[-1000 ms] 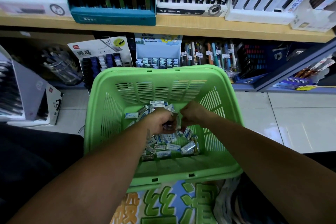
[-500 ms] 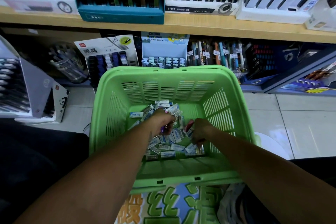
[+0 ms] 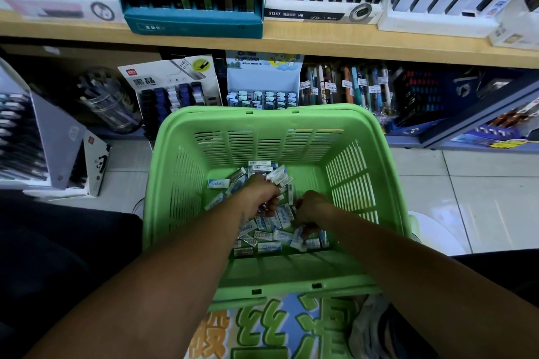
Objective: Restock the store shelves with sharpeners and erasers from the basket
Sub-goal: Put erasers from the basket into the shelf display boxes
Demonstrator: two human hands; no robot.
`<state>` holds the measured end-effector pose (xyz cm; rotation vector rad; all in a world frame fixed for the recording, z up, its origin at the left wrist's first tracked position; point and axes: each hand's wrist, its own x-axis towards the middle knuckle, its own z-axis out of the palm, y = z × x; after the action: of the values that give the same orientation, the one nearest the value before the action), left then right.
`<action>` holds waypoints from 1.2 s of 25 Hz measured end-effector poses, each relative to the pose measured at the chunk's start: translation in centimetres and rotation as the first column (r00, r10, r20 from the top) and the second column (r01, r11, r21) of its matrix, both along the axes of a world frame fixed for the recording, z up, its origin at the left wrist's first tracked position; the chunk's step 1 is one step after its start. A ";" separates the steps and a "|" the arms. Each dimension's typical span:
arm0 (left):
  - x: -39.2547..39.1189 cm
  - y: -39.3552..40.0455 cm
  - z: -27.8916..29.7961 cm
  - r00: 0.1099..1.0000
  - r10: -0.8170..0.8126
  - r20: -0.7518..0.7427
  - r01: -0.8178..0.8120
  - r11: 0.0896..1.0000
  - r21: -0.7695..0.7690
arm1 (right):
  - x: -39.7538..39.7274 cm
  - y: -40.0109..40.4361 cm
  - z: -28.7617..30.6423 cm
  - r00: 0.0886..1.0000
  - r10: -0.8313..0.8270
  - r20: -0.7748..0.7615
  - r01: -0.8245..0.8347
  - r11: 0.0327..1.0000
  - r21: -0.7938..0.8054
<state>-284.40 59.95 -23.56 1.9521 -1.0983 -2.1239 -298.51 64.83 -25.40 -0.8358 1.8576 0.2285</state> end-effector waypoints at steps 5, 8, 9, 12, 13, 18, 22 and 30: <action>-0.1 0.1 -0.2 0.999 -0.032 0.015 0.033 0.999 -0.020 | 0.1 -0.5 1.1 0.994 0.066 0.091 -0.073 0.994 0.080; -0.2 0.1 -0.2 0.999 -0.041 0.025 0.041 0.999 -0.028 | 0.8 0.4 1.0 0.973 0.175 0.150 -0.194 0.973 0.124; -0.2 0.1 -0.2 0.999 -0.036 0.025 0.036 0.999 -0.024 | 1.1 0.9 0.6 0.968 0.199 0.151 -0.216 0.970 0.109; 0.0 0.0 -0.4 0.999 -0.031 0.032 0.031 0.999 -0.028 | 1.1 0.8 -0.2 0.970 0.218 0.104 -0.222 0.975 0.031; 0.0 0.0 -0.4 0.999 -0.035 0.036 0.036 0.999 -0.030 | 0.8 0.4 -0.1 0.974 0.209 0.090 -0.211 0.977 0.018; 0.1 0.0 -0.5 0.998 -0.048 0.046 0.049 0.998 -0.031 | 0.8 -0.1 0.7 0.978 0.119 0.171 -0.135 0.987 0.088; 0.3 -0.1 -0.8 0.998 -0.037 0.049 0.038 0.999 -0.032 | 2.7 1.1 0.2 0.986 0.109 0.129 -0.116 0.992 0.048; 0.9 -0.1 -0.8 0.990 -0.141 0.029 0.142 0.990 -0.013 | 0.0 -2.7 2.4 0.985 -0.069 0.160 0.070 0.998 0.000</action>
<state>-283.52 59.81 -24.39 1.9577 -1.2903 -2.1553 -298.46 62.09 -23.05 -0.7690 1.7337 0.1090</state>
